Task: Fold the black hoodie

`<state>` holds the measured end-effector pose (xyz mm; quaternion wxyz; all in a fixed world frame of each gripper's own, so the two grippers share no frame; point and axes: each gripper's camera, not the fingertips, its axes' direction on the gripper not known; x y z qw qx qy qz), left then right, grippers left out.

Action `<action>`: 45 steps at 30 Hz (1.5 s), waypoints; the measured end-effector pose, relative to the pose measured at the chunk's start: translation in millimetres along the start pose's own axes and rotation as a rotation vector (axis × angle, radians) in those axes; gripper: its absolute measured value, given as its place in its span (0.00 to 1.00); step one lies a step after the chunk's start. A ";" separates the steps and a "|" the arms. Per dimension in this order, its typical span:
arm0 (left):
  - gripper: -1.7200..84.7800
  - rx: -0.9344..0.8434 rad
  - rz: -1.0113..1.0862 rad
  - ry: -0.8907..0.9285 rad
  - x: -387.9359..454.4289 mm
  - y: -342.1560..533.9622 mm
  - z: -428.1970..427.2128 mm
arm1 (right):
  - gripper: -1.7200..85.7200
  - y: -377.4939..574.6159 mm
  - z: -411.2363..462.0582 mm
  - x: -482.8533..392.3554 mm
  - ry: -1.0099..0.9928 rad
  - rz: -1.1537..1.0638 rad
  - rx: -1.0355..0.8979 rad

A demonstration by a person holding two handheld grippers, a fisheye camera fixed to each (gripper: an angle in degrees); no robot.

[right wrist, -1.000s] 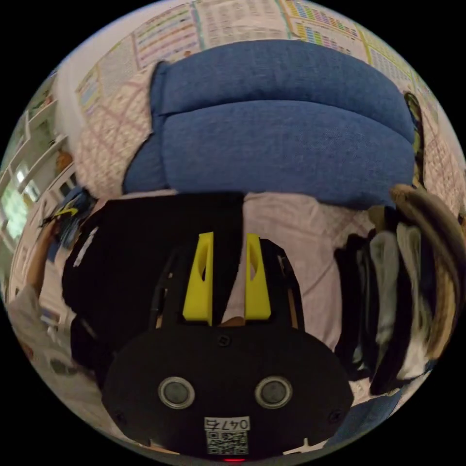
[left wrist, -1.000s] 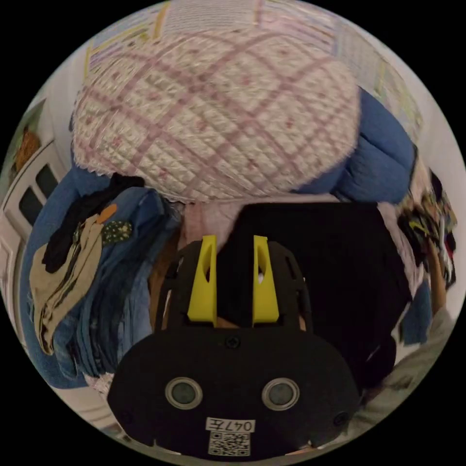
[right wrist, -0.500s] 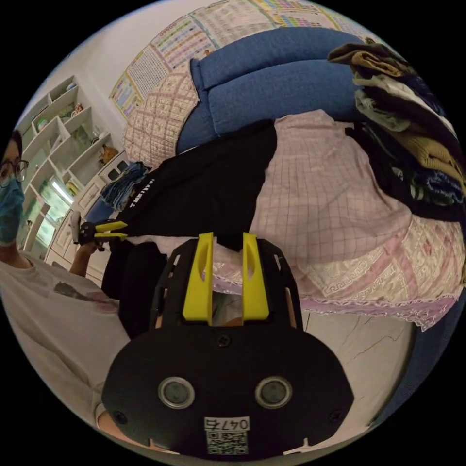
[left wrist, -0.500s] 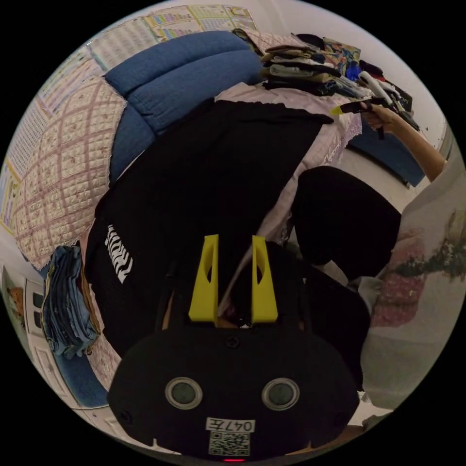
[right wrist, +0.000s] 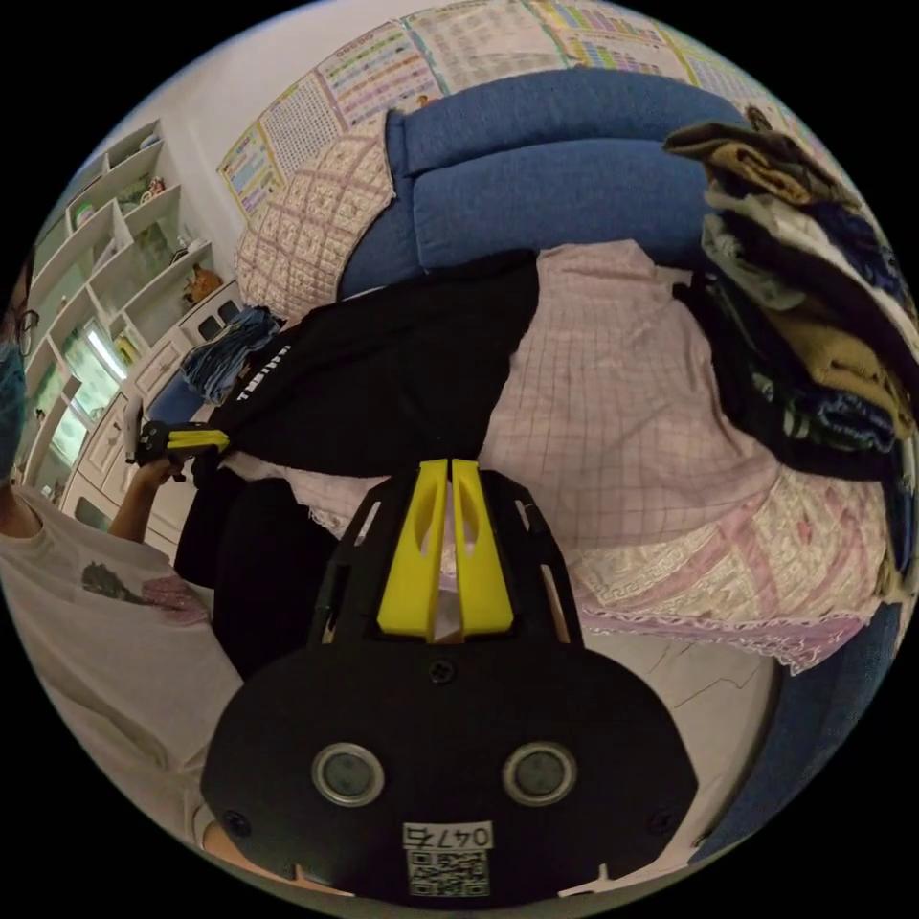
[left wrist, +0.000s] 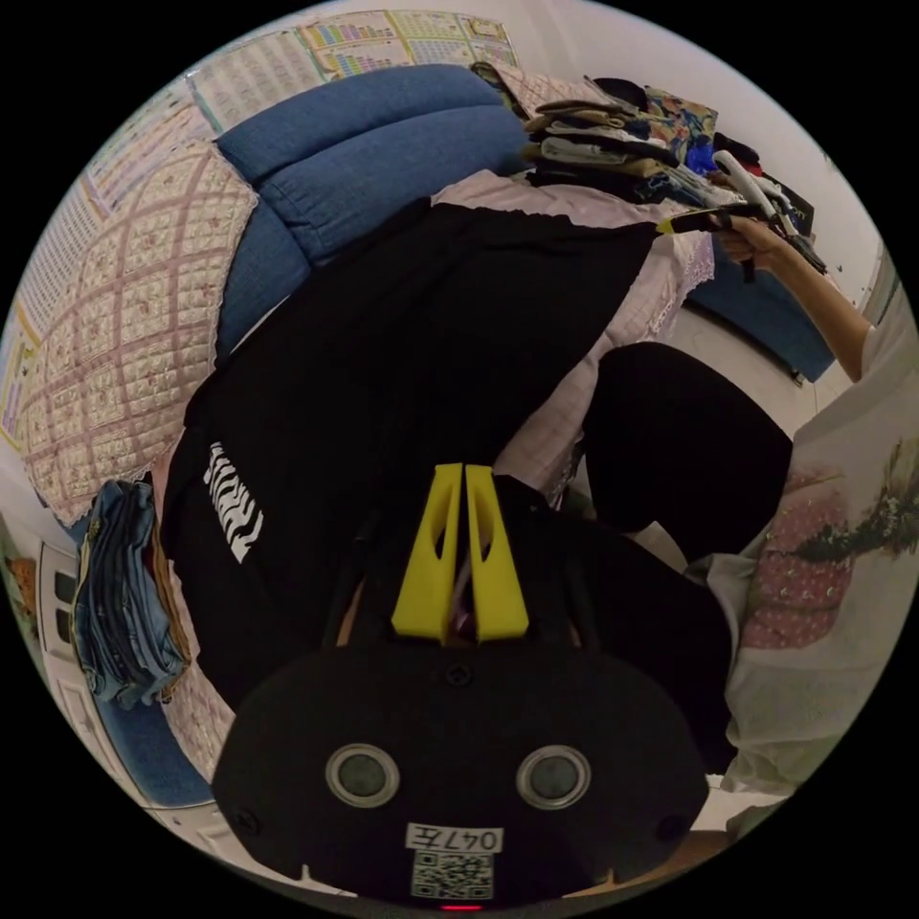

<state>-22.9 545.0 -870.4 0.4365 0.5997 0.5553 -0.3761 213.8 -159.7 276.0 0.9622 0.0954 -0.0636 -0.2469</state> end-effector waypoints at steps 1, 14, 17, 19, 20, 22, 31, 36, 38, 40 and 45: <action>0.01 0.009 -0.002 0.004 -0.3 6.1 -8.1 | 0.02 -1.9 -8.7 -1.4 0.003 -0.007 0.011; 0.01 -0.093 0.078 0.108 25.6 106.6 -118.1 | 0.01 -12.4 -112.4 -23.1 -0.029 0.100 -0.095; 0.01 -0.084 0.062 0.141 22.0 117.6 -140.2 | 0.01 -28.7 -124.3 -30.4 -0.006 0.106 -0.155; 0.01 -0.098 0.050 0.140 19.1 123.3 -151.5 | 0.01 -44.0 -128.9 -42.5 0.022 0.074 -0.184; 0.01 -0.090 0.030 0.142 15.8 126.6 -163.2 | 0.01 -55.2 -132.8 -49.6 0.036 0.064 -0.196; 0.02 -0.084 0.004 0.148 9.6 131.4 -183.6 | 0.02 -72.4 -139.6 -58.4 0.038 0.060 -0.210; 0.11 0.095 -0.311 0.242 -48.4 226.2 -346.9 | 0.07 -176.5 -200.1 -120.7 0.297 0.077 -0.255; 0.12 0.098 -0.693 0.044 -100.7 334.4 -434.3 | 0.07 -286.4 -242.3 -193.3 0.302 0.012 -0.062; 0.12 0.125 -0.808 0.009 -119.5 364.5 -458.9 | 0.06 -329.6 -241.2 -222.9 0.249 -0.038 -0.058; 0.13 0.172 -0.919 0.023 -141.6 392.7 -478.2 | 0.05 -373.1 -235.9 -257.6 0.156 -0.107 -0.052; 0.15 0.285 -1.058 0.163 -200.8 428.6 -506.6 | 0.04 -497.6 -209.8 -395.6 -0.152 -0.394 -0.059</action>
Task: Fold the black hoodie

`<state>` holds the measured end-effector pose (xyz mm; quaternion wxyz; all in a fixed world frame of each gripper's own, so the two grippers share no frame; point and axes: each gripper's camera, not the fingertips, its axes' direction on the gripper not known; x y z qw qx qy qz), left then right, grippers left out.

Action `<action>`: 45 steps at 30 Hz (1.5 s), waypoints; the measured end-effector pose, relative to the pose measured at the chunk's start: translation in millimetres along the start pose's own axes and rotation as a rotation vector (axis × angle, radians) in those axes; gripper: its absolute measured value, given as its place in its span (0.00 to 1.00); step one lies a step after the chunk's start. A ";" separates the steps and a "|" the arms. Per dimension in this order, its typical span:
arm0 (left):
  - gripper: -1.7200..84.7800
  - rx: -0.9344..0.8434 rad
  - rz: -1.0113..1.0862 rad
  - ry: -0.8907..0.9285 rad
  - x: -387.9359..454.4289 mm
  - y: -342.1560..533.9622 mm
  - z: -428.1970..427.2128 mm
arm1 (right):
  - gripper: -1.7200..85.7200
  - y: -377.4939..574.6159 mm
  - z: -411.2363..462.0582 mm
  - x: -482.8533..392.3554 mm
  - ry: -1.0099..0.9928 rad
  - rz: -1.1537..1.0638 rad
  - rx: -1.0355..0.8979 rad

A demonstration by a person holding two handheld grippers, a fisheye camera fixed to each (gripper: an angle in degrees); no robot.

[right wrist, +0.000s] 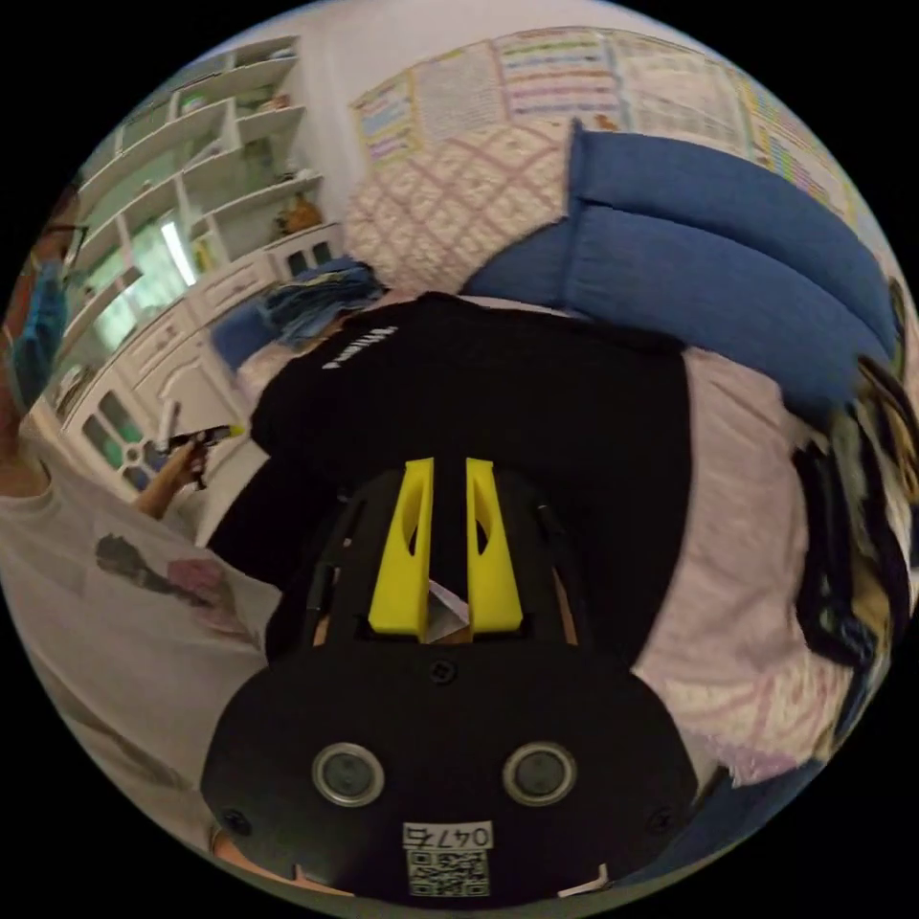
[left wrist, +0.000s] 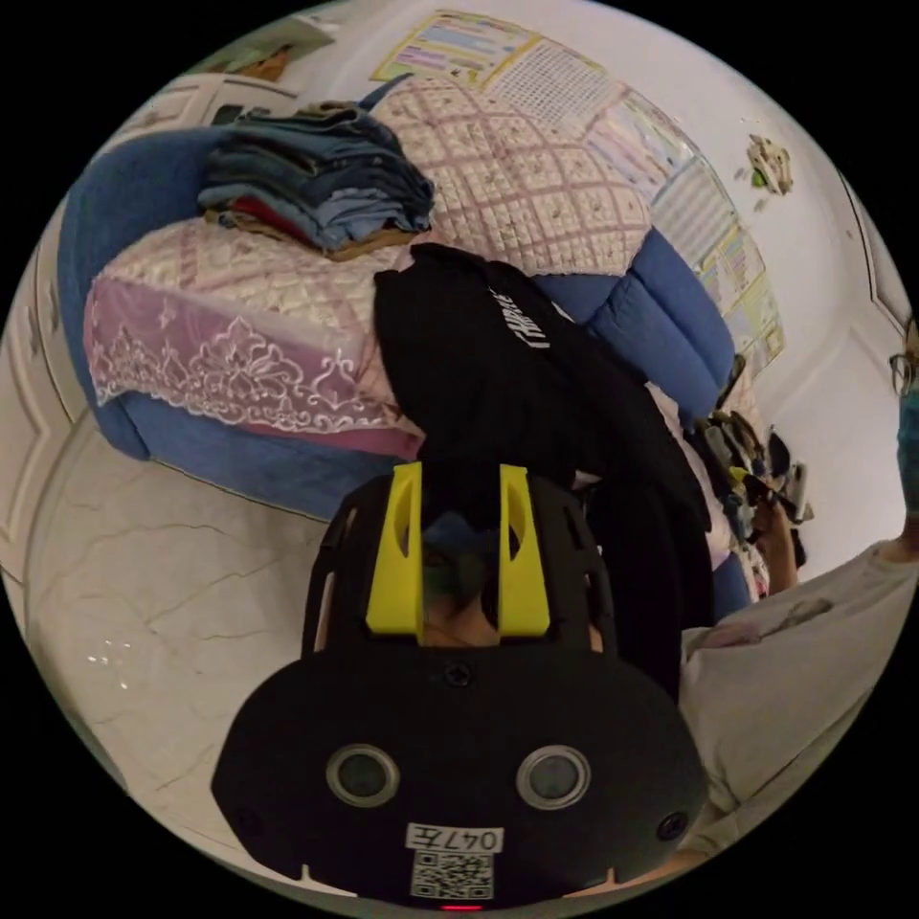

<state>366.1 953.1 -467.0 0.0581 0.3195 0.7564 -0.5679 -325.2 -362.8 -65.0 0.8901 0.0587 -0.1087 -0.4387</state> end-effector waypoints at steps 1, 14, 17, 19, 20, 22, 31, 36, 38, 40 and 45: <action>0.15 -0.010 0.001 -0.012 -1.8 -4.1 -0.1 | 0.05 -18.5 4.2 -10.5 -0.022 -0.038 -0.008; 0.01 0.065 -0.026 -0.076 44.1 -34.3 -165.8 | 0.04 -347.7 43.9 -112.9 -0.045 -0.375 -0.151; 0.01 -0.032 -0.056 -0.031 49.0 -44.6 -160.5 | 0.04 -424.6 51.7 -114.5 -0.058 -0.384 -0.149; 0.01 -0.082 -0.042 -0.060 62.1 -53.2 -157.3 | 0.05 -475.9 54.9 -114.0 -0.069 -0.378 -0.136; 0.01 -0.088 -0.065 -0.047 66.4 -59.3 -157.6 | 0.05 -512.4 56.8 -112.7 -0.083 -0.369 -0.125; 0.02 -0.073 -0.072 -0.091 72.3 -69.6 -165.6 | 0.06 -569.7 60.8 -110.3 -0.105 -0.364 -0.098; 0.09 0.090 0.098 -0.208 134.3 -213.1 -202.1 | 0.07 -893.8 168.4 -149.0 -0.067 -0.604 -0.064; 0.11 -0.006 0.021 -0.266 128.3 -282.8 -146.2 | 0.07 -1043.0 279.9 -147.9 0.140 -0.642 -0.204; 0.11 -0.061 0.030 -0.283 131.7 -291.5 -128.9 | 0.07 -1077.5 303.8 -138.5 0.157 -0.635 -0.267; 0.08 -0.098 0.061 -0.351 141.4 -293.5 -116.0 | 0.07 -1105.6 317.0 -131.5 0.150 -0.653 -0.287; 0.02 -0.051 0.131 -0.416 168.3 -287.5 -114.8 | 0.03 -1184.8 338.6 -119.8 0.186 -0.755 -0.335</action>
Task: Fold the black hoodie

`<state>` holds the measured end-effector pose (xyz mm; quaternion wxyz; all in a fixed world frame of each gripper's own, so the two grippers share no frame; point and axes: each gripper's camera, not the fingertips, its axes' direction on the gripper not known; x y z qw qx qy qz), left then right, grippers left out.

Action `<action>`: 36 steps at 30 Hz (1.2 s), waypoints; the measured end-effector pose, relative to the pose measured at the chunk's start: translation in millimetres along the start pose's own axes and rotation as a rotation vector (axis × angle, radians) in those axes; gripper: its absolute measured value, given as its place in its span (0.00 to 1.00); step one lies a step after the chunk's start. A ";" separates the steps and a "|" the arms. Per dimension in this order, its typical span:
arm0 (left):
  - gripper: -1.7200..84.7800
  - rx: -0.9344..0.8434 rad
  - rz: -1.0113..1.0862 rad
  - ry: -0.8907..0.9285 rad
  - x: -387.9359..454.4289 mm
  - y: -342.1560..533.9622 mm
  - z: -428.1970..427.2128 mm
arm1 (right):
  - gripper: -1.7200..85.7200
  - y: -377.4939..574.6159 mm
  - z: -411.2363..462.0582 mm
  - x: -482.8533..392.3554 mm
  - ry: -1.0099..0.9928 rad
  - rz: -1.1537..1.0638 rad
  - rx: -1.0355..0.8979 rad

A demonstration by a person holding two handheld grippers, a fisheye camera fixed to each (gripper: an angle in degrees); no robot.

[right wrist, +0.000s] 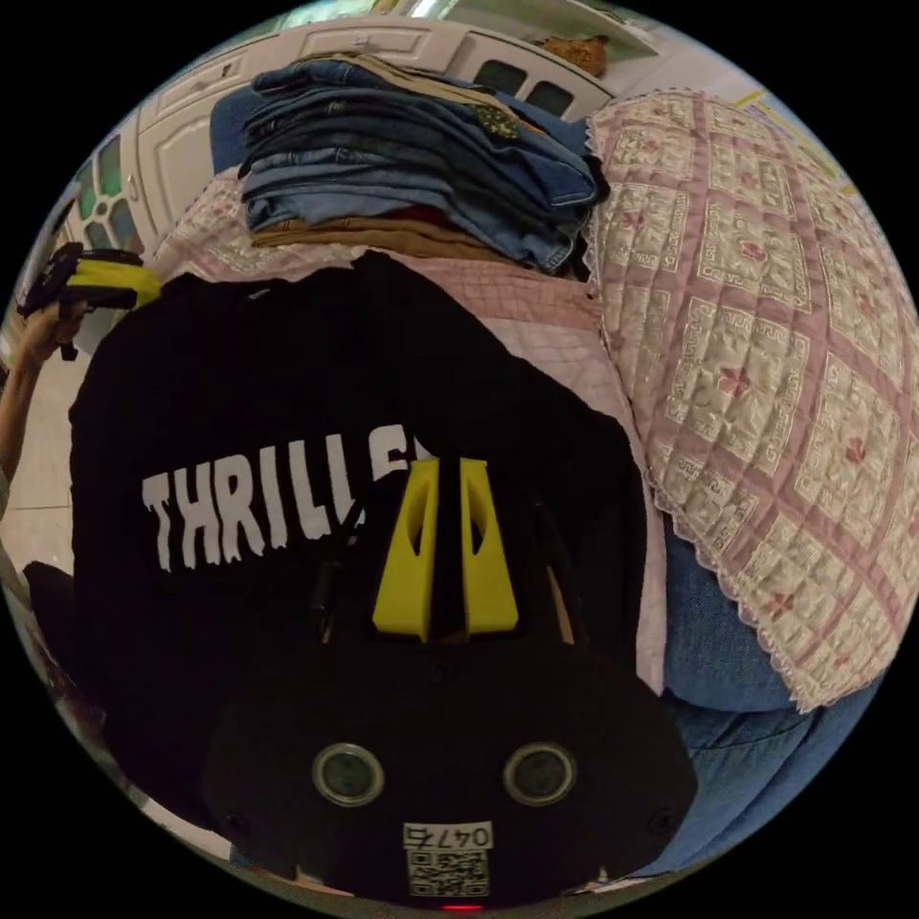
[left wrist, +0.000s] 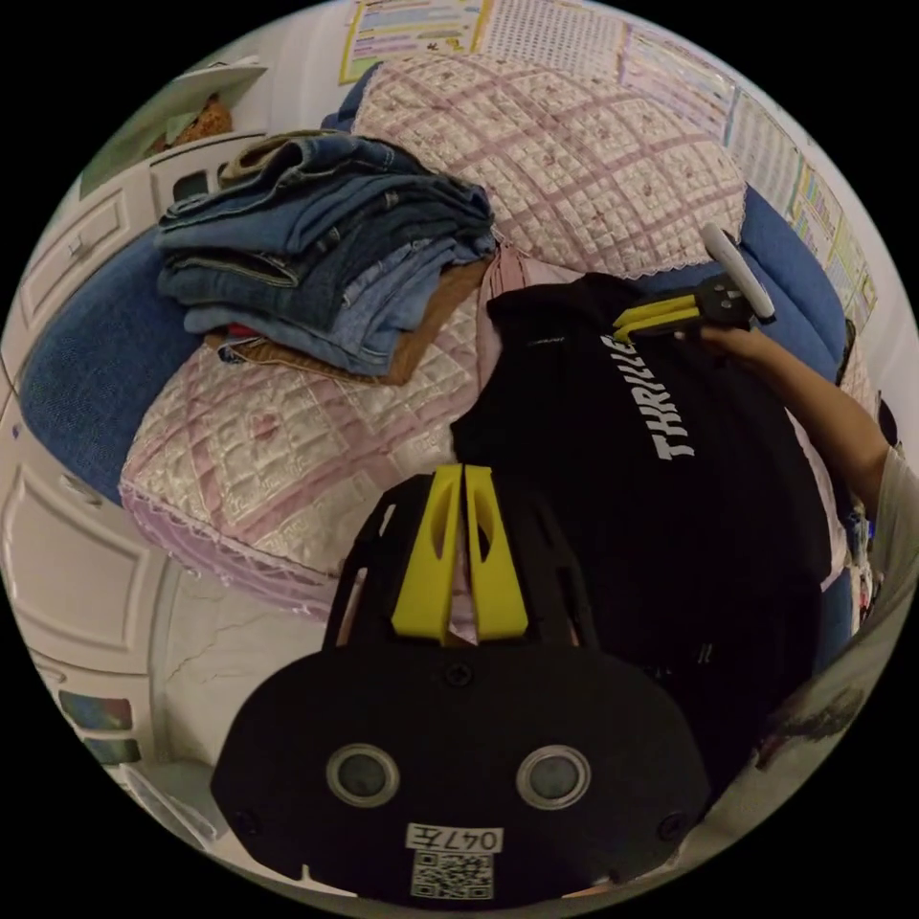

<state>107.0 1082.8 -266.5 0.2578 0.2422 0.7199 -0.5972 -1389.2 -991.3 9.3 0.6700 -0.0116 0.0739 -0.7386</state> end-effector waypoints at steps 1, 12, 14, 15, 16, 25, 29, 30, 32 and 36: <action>0.01 0.009 0.002 -0.012 2.5 0.9 -2.6 | 0.03 -5.6 -2.7 8.3 0.007 0.005 0.007; 0.01 0.000 0.002 -0.094 32.0 29.5 25.0 | 0.02 -109.0 -38.3 176.5 0.044 0.276 0.203; 0.01 0.008 -0.001 -0.097 33.6 35.4 31.3 | 0.02 -119.9 -24.3 189.1 0.079 0.285 0.205; 0.01 0.014 -0.007 -0.108 34.4 40.5 35.3 | 0.02 -123.8 -14.3 194.8 0.084 0.297 0.215; 0.01 0.018 -0.011 -0.121 34.7 43.7 37.1 | 0.02 -124.9 -9.7 196.6 0.084 0.298 0.227; 0.01 0.150 -0.109 -0.167 38.3 120.7 69.3 | 0.02 -108.4 41.6 210.0 0.311 0.312 0.372; 0.01 0.091 -0.036 -0.234 52.3 141.2 104.6 | 0.03 -99.4 93.9 229.6 0.148 0.276 0.149; 0.01 0.073 -0.021 -0.270 54.1 146.5 115.5 | 0.05 -88.9 92.8 235.3 0.143 0.309 0.162; 0.01 0.065 -0.010 -0.297 53.1 155.8 127.8 | 0.07 -68.4 83.5 245.4 0.100 0.348 0.193; 0.01 0.139 -0.106 -0.184 26.0 185.0 137.5 | 0.09 6.4 45.7 267.4 -0.145 0.390 0.378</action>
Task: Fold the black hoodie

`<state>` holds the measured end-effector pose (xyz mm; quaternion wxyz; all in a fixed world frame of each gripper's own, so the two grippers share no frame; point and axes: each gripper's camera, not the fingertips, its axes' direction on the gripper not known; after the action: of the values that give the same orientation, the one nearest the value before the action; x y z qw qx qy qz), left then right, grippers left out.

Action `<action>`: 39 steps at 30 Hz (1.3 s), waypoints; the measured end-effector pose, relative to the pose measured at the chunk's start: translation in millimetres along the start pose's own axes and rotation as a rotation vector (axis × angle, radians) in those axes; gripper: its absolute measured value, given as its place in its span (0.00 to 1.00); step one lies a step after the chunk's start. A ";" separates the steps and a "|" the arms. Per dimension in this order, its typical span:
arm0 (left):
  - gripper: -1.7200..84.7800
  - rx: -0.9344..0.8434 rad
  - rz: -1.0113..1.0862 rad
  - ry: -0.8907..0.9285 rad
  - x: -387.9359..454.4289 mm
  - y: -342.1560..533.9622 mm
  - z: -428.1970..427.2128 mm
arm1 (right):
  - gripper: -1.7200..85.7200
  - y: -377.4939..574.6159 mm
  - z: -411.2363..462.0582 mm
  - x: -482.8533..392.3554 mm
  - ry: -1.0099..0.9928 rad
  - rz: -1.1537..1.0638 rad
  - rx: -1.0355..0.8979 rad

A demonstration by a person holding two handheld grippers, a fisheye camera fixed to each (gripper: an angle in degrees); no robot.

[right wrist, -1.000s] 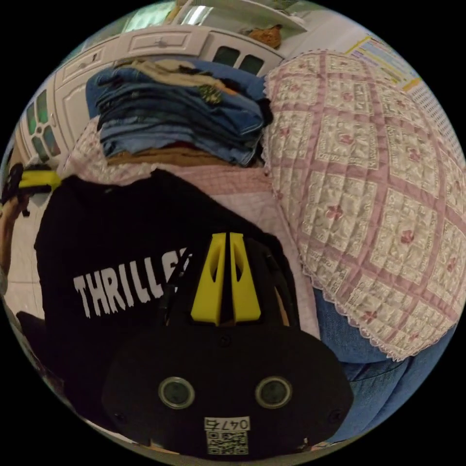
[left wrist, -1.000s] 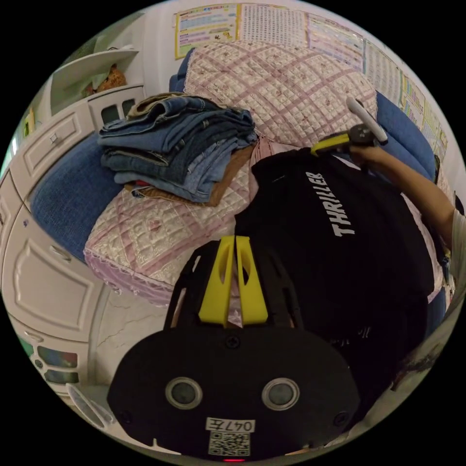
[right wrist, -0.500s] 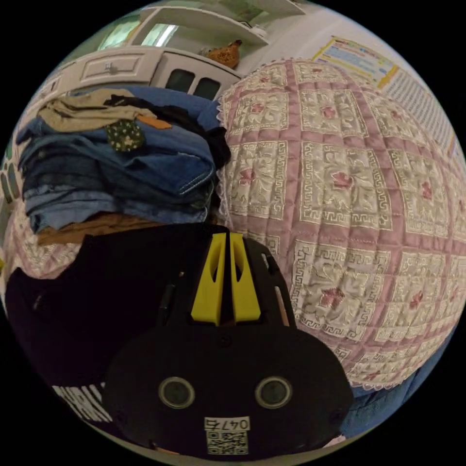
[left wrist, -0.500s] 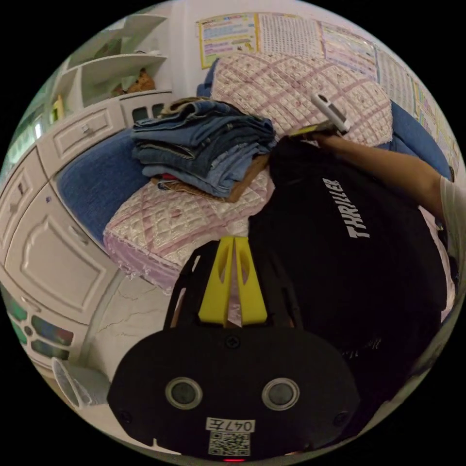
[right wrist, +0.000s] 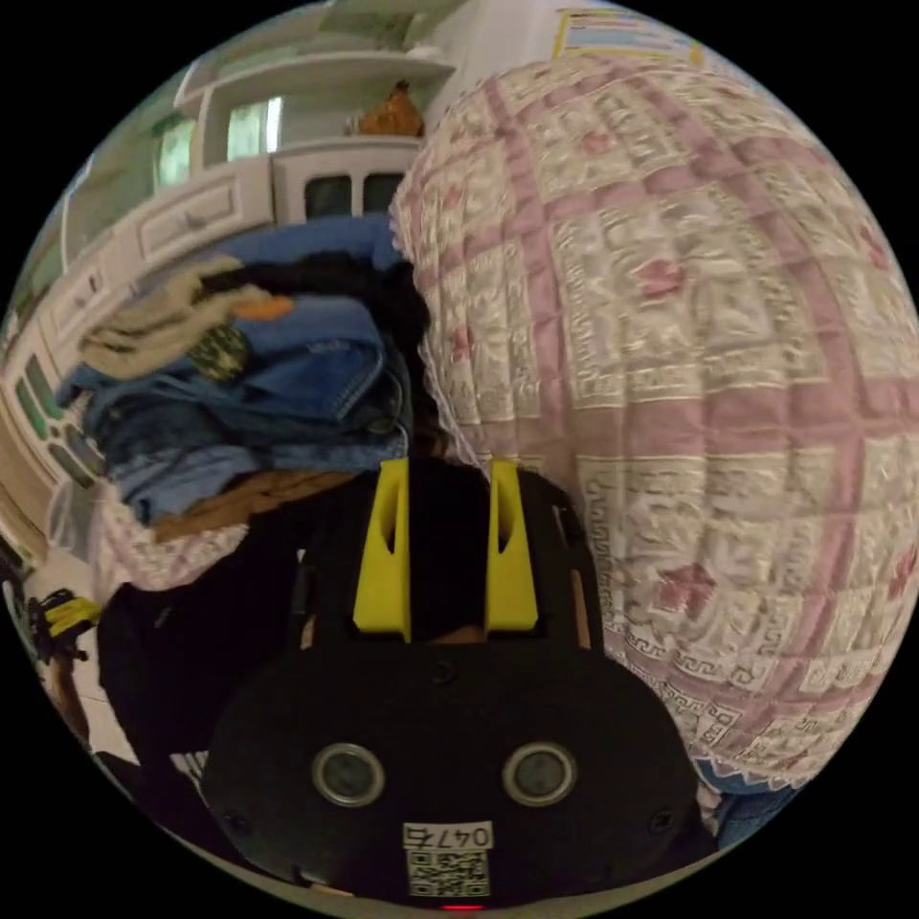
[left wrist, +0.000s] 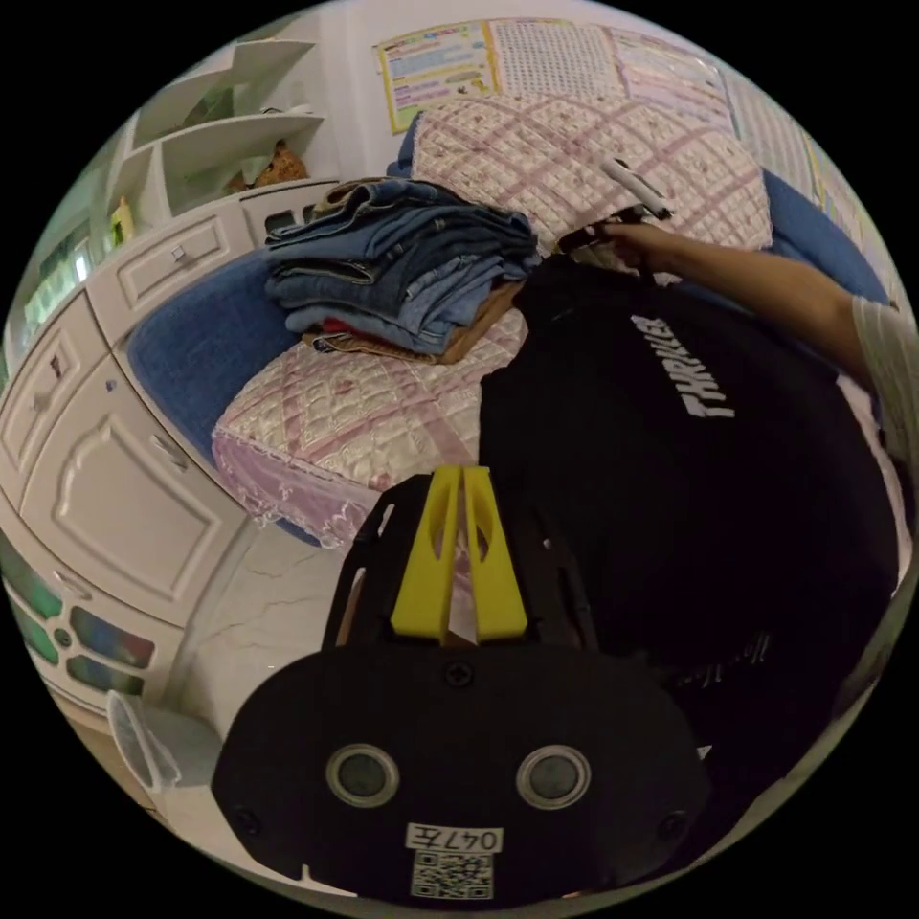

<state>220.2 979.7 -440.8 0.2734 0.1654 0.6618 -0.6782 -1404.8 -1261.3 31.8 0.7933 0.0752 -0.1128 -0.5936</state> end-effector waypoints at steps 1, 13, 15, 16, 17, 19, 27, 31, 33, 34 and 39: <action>0.01 0.008 -0.025 0.027 -6.3 4.2 1.7 | 0.09 8.5 -10.6 4.8 -0.016 0.010 0.020; 0.02 0.061 0.079 0.099 -10.3 114.3 28.8 | 0.02 267.9 -111.4 8.1 -0.120 0.022 -0.267; 0.03 0.041 0.094 0.079 -10.9 146.6 36.2 | 0.02 328.7 -128.3 -18.6 -0.118 0.003 -0.335; 0.04 0.039 0.099 0.079 -11.8 155.8 37.0 | 0.02 343.9 -135.9 -26.5 -0.117 0.005 -0.343; 0.05 0.039 0.113 0.085 -14.4 174.8 37.5 | 0.02 374.5 -158.0 -46.7 -0.129 -0.021 -0.325; 0.06 0.047 0.141 0.105 -20.2 204.5 36.6 | 0.02 422.9 -202.3 -83.6 -0.131 -0.111 -0.228; 0.08 0.103 0.111 0.262 -47.7 302.5 53.8 | 0.02 669.3 -344.7 -189.3 0.093 -0.041 -0.270; 0.07 0.091 0.157 0.276 -31.5 332.1 74.1 | 0.01 765.0 -452.3 -222.7 0.157 0.063 -0.010; 0.07 0.086 0.190 0.288 -14.8 348.1 91.5 | 0.01 827.4 -523.4 -233.8 0.159 0.210 0.209; 0.07 0.088 0.195 0.296 -10.6 351.8 95.8 | 0.01 842.3 -538.2 -236.3 0.143 0.235 0.250; 0.07 0.106 0.214 0.351 23.4 389.8 129.5 | 0.01 957.7 -627.6 -272.3 -0.012 0.306 0.434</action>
<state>449.3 858.1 -760.2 0.2153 0.3644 0.6413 -0.6400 -424.3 -737.3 -354.7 0.8384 0.2219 -0.2523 -0.4291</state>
